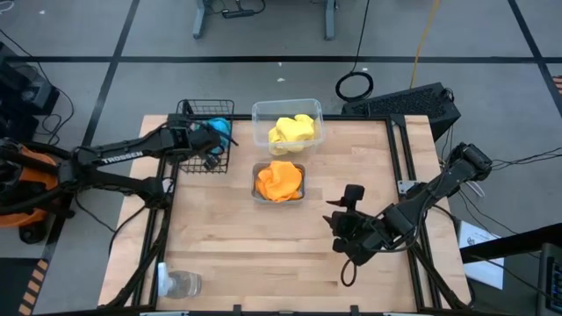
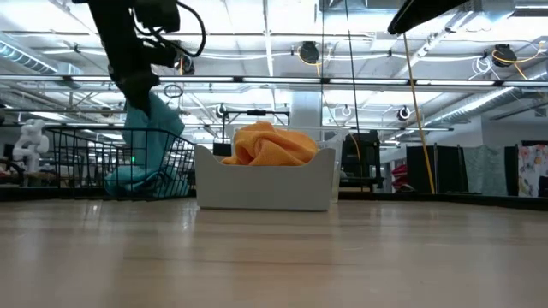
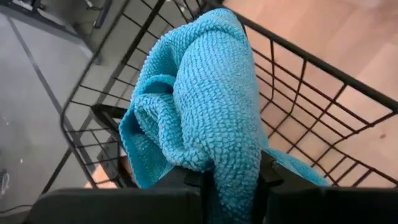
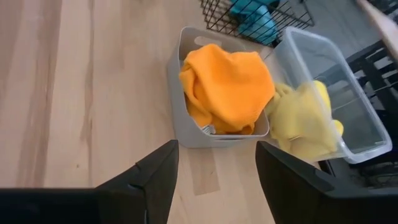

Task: Sort microfiber towel by color & place in baskets
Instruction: Put the blue microfiber cloth into the black wire basket

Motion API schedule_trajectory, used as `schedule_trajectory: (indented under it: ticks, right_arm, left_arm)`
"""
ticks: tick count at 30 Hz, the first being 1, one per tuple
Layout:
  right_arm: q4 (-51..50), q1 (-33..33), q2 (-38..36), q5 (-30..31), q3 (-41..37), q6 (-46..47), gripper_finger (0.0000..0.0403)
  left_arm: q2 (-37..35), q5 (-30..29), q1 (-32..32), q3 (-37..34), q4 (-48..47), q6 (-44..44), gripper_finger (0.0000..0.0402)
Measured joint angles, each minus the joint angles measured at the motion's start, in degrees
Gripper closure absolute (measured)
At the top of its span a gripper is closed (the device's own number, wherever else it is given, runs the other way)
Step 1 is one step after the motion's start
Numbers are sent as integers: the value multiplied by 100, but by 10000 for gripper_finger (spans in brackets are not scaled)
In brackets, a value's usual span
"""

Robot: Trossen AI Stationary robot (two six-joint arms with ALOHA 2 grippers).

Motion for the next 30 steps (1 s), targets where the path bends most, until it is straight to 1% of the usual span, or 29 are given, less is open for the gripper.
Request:
schedule_trajectory:
  ticks: [2,4,7,11,13,15,20,22,24,28,30]
  right_arm:
    - [54,2,0,101,0,-40,197]
    - [61,4,0,265,0,-33,197]
    - [59,4,0,415,0,-32,197]
    - [61,4,0,413,0,-33,197]
    - [59,4,0,413,0,-29,197]
    - [61,4,0,413,0,-31,197]
    - [62,4,2,413,0,-31,197]
    - [64,4,2,413,0,-31,197]
    - [64,4,2,413,0,-32,197]
    - [66,4,2,417,0,-34,197]
    - [89,-7,2,477,0,-84,197]
  left_arm:
    - [0,0,-9,-65,20,-130,342]
    - [0,-3,-66,-66,83,-200,325]
    - [-18,-17,-228,-66,114,-311,281]
    - [-29,-25,-380,-66,89,-461,214]
    - [-31,-21,-482,-66,55,-479,189]
    - [-31,-20,-563,-66,57,-481,173]
    - [-28,16,-705,-64,-15,-503,163]
    - [-28,73,-702,-62,-168,-718,163]
    - [-28,246,-693,-62,-409,-904,163]
    - [-28,675,-682,-47,-944,-932,162]
    - [-26,728,-680,25,-1077,-935,162]
